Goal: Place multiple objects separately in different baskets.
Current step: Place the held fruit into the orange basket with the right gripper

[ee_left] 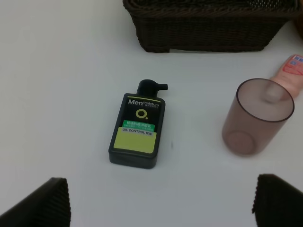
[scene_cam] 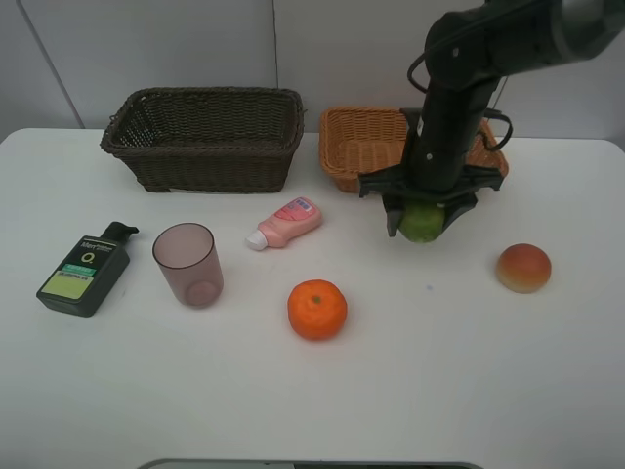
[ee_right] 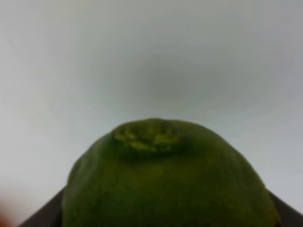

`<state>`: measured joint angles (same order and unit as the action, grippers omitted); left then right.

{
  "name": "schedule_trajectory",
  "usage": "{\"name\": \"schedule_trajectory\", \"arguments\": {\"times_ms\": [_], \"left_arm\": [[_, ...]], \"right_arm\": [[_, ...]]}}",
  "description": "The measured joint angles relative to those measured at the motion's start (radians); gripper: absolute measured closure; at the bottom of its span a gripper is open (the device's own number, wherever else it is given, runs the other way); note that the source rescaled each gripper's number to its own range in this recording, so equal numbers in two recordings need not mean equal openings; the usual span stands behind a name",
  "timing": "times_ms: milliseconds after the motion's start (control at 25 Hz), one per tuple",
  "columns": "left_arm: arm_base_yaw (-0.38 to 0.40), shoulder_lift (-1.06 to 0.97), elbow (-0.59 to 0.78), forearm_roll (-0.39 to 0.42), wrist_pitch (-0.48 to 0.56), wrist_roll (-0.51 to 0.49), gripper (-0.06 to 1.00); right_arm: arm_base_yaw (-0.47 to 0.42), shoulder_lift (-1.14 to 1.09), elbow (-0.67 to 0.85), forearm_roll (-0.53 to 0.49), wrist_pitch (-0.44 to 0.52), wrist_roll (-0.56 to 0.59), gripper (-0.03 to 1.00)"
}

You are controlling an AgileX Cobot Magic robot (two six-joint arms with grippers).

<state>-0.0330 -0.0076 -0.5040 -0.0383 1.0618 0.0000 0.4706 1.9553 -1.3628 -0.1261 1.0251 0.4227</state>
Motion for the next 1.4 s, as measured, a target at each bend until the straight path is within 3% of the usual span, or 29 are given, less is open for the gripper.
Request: {"name": "schedule_trajectory", "arguments": {"times_ms": [240,520,800,1000,1400], "left_arm": [[0.000,0.000,0.000,0.000,0.000,0.000,-0.05],[0.000,0.000,0.000,0.000,0.000,0.000,-0.05],[0.000,0.000,0.000,0.000,0.000,0.000,-0.05],[0.000,0.000,0.000,0.000,0.000,0.000,-0.05],[0.000,0.000,0.000,0.000,0.000,0.000,-0.05]], "right_arm": [[-0.035,0.000,-0.190,-0.009,0.027,-0.039,0.95],[-0.142,0.045,-0.324,-0.023,-0.097,-0.042,0.95],[-0.163,0.150,-0.335,-0.100,-0.314,-0.042,0.95],[-0.163,0.243,-0.335,-0.118,-0.416,-0.042,0.95],[-0.163,0.315,-0.335,-0.128,-0.484,-0.042,0.95]]}}
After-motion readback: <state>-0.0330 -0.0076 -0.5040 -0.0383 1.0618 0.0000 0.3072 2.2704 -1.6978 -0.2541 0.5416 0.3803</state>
